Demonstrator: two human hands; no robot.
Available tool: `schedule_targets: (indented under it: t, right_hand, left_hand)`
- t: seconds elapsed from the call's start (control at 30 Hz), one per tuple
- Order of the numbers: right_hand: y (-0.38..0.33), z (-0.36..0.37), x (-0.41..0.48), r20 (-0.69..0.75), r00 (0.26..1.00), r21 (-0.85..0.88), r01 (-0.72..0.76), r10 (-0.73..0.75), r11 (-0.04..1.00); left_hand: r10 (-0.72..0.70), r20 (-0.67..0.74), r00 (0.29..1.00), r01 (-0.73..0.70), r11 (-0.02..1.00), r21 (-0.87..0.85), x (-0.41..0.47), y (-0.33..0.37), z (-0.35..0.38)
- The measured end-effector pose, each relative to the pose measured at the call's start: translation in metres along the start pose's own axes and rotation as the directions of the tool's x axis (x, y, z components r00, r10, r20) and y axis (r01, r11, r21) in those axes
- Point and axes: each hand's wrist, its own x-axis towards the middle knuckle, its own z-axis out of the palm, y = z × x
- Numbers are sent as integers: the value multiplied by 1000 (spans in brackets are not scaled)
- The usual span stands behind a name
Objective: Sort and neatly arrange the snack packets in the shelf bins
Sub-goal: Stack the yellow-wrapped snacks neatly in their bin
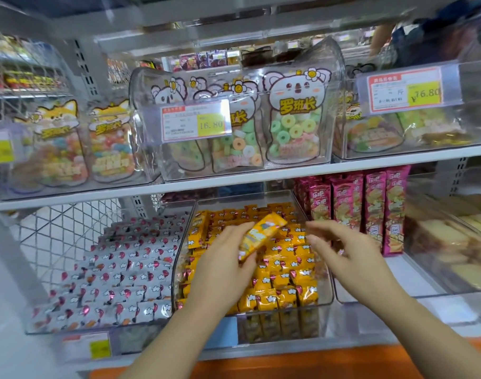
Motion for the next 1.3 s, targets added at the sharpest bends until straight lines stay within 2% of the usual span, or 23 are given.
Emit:
schedule_targets:
  t: [0.07, 0.13, 0.2, 0.27, 0.33, 0.4, 0.5, 0.63, 0.8, 0.97, 1.07, 1.2, 1.3]
  right_hand:
    - [-5, -1, 2, 83, 987, 253, -154, 137, 955]
    - [-6, -4, 3, 126, 976, 440, -217, 179, 872]
    - [-9, -10, 4, 75, 986, 508, -163, 146, 846]
    - [-12, -19, 4, -38, 996, 510, -47, 78, 859]
    - [-12, -28, 4, -107, 994, 443, 46, 2, 895]
    - [-13, -34, 2, -102, 991, 309, 116, -88, 944]
    - [-11, -34, 0, -1, 987, 133, 161, -162, 978]
    - [-11, -30, 0, 77, 967, 44, 238, -241, 970]
    - [-12, -27, 2, 198, 955, -74, 239, -221, 968]
    - [-2, -15, 4, 368, 925, -202, 184, -100, 962]
    - [5, -16, 6, 343, 939, -420, 164, -11, 893]
    - [1, -17, 5, 289, 955, -557, 226, -68, 799]
    - [-1, -3, 0, 337, 942, -711, 261, -11, 653]
  left_hand:
    - [95, -5, 995, -95, 994, -57, 0, 15, 3]
    - [152, 10, 988, -150, 982, -111, 0, 29, 7]
    - [178, 40, 983, -168, 970, -174, 0, 40, 11]
    - [131, 74, 989, -109, 963, -247, 4, 44, 13]
    - [17, 123, 992, 17, 963, -271, 8, 39, 14]
    - [-56, 205, 977, 97, 976, -197, 12, 30, 17]
    - [-60, 331, 942, 74, 997, -30, 13, 29, 26]
    - [-53, 359, 932, 15, 994, 108, 14, 39, 36]
    - [-76, 365, 928, 34, 992, 121, 14, 31, 39]
    - [-63, 324, 944, 38, 996, 82, 9, 26, 39]
    - [-45, 299, 953, 24, 997, 74, 9, 27, 41]
    - [-29, 272, 962, 11, 998, 69, 8, 27, 46]
    - [-28, 260, 965, 18, 999, 43, 6, 26, 50]
